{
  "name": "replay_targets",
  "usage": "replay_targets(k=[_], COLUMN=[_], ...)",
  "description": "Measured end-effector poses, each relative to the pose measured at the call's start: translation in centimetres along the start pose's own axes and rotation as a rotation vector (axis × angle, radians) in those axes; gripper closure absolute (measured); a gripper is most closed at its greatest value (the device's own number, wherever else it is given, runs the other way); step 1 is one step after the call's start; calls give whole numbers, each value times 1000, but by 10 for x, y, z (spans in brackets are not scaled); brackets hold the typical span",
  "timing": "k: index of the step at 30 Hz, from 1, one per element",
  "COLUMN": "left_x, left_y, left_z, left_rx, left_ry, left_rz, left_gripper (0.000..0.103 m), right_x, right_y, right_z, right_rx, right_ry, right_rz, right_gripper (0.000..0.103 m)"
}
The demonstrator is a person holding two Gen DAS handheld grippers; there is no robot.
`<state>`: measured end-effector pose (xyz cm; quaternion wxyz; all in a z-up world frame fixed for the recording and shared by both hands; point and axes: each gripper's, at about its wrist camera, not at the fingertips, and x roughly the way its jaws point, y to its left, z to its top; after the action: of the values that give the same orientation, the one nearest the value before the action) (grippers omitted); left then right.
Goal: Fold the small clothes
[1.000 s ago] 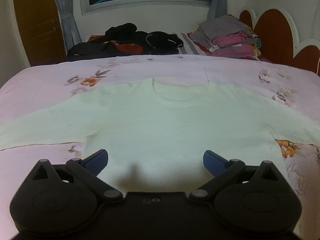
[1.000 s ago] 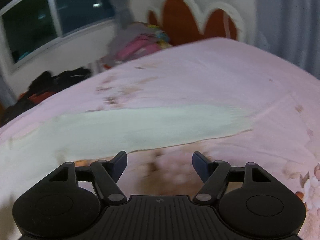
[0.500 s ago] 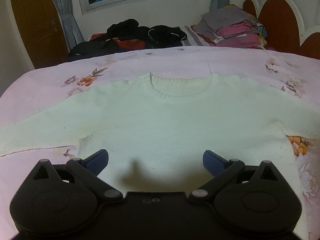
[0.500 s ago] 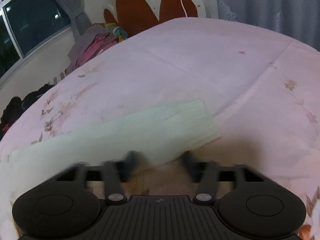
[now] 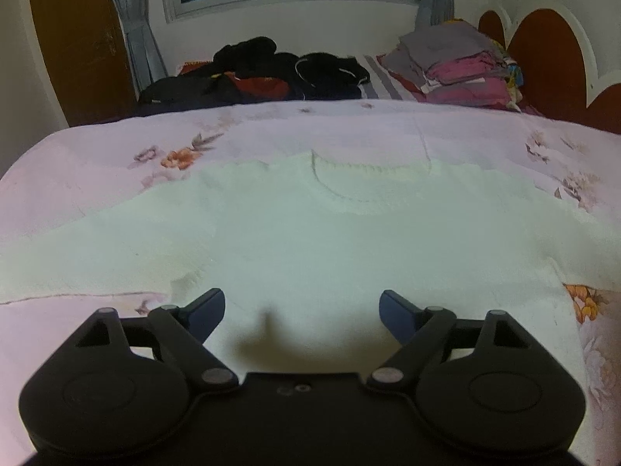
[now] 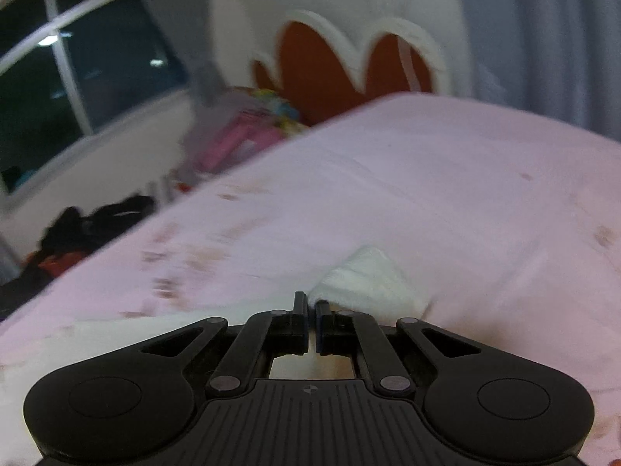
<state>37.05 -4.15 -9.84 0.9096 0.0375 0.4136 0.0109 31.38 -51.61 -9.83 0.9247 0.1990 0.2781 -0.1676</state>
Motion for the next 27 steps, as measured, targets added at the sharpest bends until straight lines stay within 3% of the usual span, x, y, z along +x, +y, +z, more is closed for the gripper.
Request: replay_targets(k=[8,14,17,22,23,25,26,27], left_x=[-3,-1,1,6,8,14,17,23], left_y=[49,95,111,112,109,100,95,87], left_z=[0,-4,-6,-4,-3,-2,-1,0], left_rx=[-49,-93,-106,-112,-113,-118,-121,-119], left_ry=[-22,-23,-17,-17,-13,-1,8,20], left_rz=[3,35,31,-53,-79,-152,-187,-214], left_gripper=[17,16,16,16,16,16,16,16], right_x=[-9,2,9,7,7,3,0,-3], right_y=[161,274,304,319,318,311,304,293], right_z=[-24,-89,-125,-147,-144,-138,-135,-131], right_rx=[-138,-240,-278,-348,-349,-351,-353,-352], right_ry=[7,144,244,283,284,251,227,198], right_rz=[292,464,518,534,536,518,496,464], right_gripper=[100,100,100,98,95,78,53,40])
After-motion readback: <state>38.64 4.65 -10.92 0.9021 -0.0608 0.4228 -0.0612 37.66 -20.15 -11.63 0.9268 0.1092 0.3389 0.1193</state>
